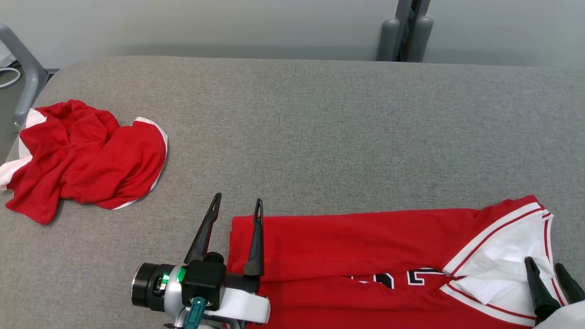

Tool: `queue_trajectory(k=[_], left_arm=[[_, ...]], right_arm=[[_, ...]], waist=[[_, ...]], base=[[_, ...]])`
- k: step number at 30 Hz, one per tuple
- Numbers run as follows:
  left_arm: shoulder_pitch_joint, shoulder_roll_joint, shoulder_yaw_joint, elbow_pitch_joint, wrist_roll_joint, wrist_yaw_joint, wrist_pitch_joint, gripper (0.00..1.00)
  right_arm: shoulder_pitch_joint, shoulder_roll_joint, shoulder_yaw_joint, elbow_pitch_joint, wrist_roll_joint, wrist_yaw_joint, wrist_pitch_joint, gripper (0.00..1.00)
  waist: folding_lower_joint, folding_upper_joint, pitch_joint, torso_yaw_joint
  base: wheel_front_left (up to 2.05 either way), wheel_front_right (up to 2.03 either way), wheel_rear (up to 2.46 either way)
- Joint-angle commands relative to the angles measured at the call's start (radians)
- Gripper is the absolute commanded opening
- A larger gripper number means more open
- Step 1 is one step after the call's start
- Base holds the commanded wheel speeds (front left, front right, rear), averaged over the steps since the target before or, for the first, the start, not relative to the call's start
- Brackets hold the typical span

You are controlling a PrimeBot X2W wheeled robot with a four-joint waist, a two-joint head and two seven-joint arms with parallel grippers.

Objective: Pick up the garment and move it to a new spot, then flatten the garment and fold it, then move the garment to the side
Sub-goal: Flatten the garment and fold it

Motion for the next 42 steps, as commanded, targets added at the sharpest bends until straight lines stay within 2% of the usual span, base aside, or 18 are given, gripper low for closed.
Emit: queue_trajectory(k=[1,3,4,6,19,28,32,37,42], left_arm=[[-0.01,0.003,0.003,0.0,0.004,0.005,-0.004,1.0],[-0.011,0.003,0.004,0.001,0.004,0.006,-0.004,1.0],[-0.011,0.003,0.004,0.001,0.004,0.006,-0.004,1.0],[-0.009,0.003,0.005,0.002,0.006,0.008,-0.004,1.0],[-0.01,0.003,0.001,0.01,0.005,0.007,-0.004,1.0],[-0.007,0.003,0.004,0.013,0.008,0.001,-0.004,1.0],[-0.008,0.003,0.007,0.016,0.011,-0.003,-0.004,1.0],[-0.007,0.003,0.0,0.024,0.02,-0.018,-0.004,1.0],[-0.028,0.003,-0.007,0.05,0.038,-0.041,-0.004,1.0]], right_arm=[[-0.001,0.012,0.047,0.014,0.021,0.002,0.013,0.96],[-0.007,0.006,0.078,0.008,0.038,0.002,0.014,0.41],[-0.007,0.006,0.078,0.008,0.038,0.002,0.014,0.41],[-0.015,-0.004,0.093,-0.001,0.049,0.002,0.014,0.0],[-0.05,-0.073,0.001,-0.035,0.072,0.001,0.007,0.0],[-0.093,-0.156,-0.066,0.033,0.077,0.001,0.007,0.0],[-0.104,-0.169,-0.046,0.021,0.081,0.001,0.007,0.0],[-0.095,-0.193,0.039,-0.038,0.102,0.001,0.013,0.0],[-0.091,-0.205,0.098,-0.125,0.177,0.001,0.054,0.0]], waist=[[0.0,0.0,0.0,0.001],[0.0,0.0,-0.001,0.001],[0.0,0.0,-0.001,0.001],[0.0,0.0,-0.003,0.0],[0.0,0.0,-0.013,-0.008],[0.0,0.0,-0.024,-0.01],[0.0,0.0,-0.028,-0.013],[0.0,0.0,-0.035,-0.022],[0.0,0.0,-0.047,-0.039]], base=[[0.0,0.0,0.0],[0.0,0.0,0.0],[0.0,0.0,0.0],[0.0,0.0,0.0],[0.0,0.0,0.0],[0.0,0.0,0.0],[0.0,0.0,0.0],[0.0,0.0,0.0],[0.0,0.0,0.0]])
